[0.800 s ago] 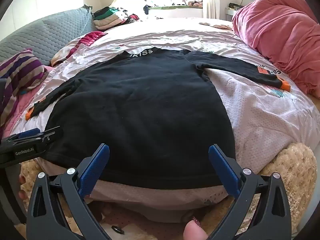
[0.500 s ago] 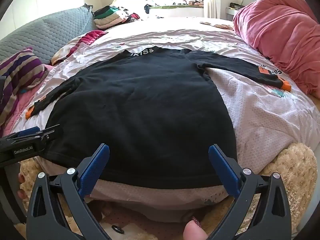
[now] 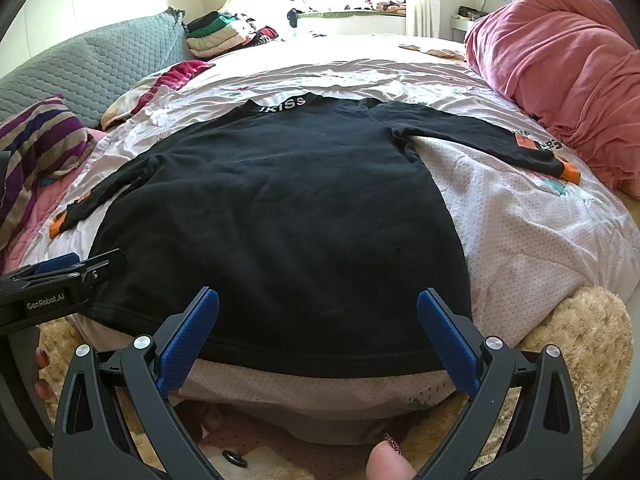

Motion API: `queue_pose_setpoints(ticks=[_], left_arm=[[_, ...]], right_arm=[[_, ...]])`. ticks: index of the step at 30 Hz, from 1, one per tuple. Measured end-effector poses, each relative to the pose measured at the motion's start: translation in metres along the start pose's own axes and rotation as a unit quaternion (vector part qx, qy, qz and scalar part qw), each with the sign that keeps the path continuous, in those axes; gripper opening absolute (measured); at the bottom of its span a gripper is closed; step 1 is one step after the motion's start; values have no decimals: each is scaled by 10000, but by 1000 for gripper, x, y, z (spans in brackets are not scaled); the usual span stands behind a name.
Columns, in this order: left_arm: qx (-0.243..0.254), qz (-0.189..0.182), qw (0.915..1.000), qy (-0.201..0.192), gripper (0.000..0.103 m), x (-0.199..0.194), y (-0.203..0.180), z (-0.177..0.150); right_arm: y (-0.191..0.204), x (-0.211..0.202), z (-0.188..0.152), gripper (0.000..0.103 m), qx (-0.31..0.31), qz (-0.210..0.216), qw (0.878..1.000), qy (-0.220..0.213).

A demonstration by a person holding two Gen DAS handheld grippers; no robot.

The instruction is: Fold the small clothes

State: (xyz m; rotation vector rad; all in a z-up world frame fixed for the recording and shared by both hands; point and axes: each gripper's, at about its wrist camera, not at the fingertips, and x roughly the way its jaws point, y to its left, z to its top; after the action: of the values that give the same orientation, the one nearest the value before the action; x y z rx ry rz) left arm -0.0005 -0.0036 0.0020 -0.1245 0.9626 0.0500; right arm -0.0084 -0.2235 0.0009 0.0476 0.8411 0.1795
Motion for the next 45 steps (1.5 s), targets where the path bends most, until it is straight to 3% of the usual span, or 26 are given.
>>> queue_pose_setpoints(ticks=[45], left_arm=[[-4,-39,10000,-26,95,3,0,3]], right_arm=[[3,0,0,99,-36,-21,10000,-13]])
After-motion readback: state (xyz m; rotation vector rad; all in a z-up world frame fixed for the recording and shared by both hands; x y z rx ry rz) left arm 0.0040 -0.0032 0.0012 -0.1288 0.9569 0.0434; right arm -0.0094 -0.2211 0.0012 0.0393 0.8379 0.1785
